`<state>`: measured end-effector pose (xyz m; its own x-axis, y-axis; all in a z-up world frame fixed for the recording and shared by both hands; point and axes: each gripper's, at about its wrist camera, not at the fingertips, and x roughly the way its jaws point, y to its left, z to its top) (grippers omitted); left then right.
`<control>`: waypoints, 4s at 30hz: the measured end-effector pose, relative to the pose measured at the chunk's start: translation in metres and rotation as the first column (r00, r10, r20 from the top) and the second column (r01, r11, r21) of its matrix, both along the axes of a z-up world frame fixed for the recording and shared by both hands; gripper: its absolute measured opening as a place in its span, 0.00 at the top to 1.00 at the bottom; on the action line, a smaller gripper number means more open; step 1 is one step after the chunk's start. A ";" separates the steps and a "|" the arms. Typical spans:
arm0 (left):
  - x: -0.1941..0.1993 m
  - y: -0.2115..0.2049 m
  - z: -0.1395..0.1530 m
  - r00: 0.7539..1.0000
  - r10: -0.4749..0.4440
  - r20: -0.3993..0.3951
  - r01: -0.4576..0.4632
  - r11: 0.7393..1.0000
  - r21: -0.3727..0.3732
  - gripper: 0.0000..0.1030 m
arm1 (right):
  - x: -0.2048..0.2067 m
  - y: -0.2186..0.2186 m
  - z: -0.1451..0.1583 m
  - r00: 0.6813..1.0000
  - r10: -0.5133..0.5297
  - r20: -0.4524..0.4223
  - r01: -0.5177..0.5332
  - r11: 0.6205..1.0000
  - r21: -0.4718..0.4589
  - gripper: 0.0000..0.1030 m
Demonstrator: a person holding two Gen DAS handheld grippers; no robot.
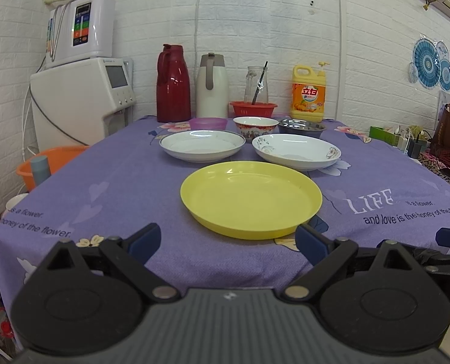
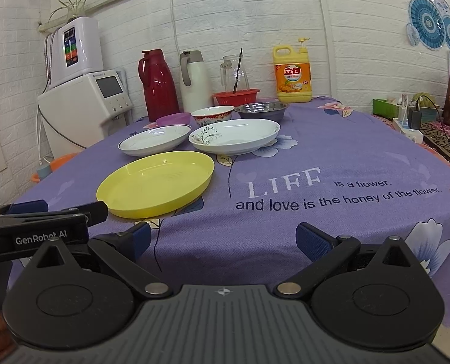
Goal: Organize plates and bowls
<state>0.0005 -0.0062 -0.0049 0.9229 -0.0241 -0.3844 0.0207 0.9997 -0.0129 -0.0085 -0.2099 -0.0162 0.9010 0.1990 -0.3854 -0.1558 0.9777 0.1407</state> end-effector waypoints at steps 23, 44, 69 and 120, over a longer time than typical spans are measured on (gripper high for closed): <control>0.013 0.000 0.007 1.000 -0.010 0.001 0.010 0.999 0.041 0.08 | 0.005 -0.005 0.005 0.999 0.034 0.010 -0.034 0.999 0.029 0.00; 0.093 0.028 0.020 0.994 0.063 -0.086 -0.062 0.998 0.010 0.08 | 0.094 0.010 0.028 0.989 0.146 -0.032 -0.147 0.989 -0.026 0.00; 0.186 0.063 -0.006 0.957 -0.018 -0.291 0.006 0.999 -0.044 0.08 | 0.185 0.058 0.000 0.945 0.231 -0.234 -0.262 0.958 -0.113 0.00; 0.215 0.156 0.038 0.988 0.030 -0.150 -0.065 0.970 -0.233 0.32 | 0.222 0.095 0.052 0.913 0.399 -0.081 -0.404 0.913 -0.056 0.00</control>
<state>0.2157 0.1494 0.0335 0.8603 -0.0880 -0.5022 -0.0459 0.9676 -0.2482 0.2138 -0.1146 0.0356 0.7227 0.5089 -0.4678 -0.5297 0.8425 0.0982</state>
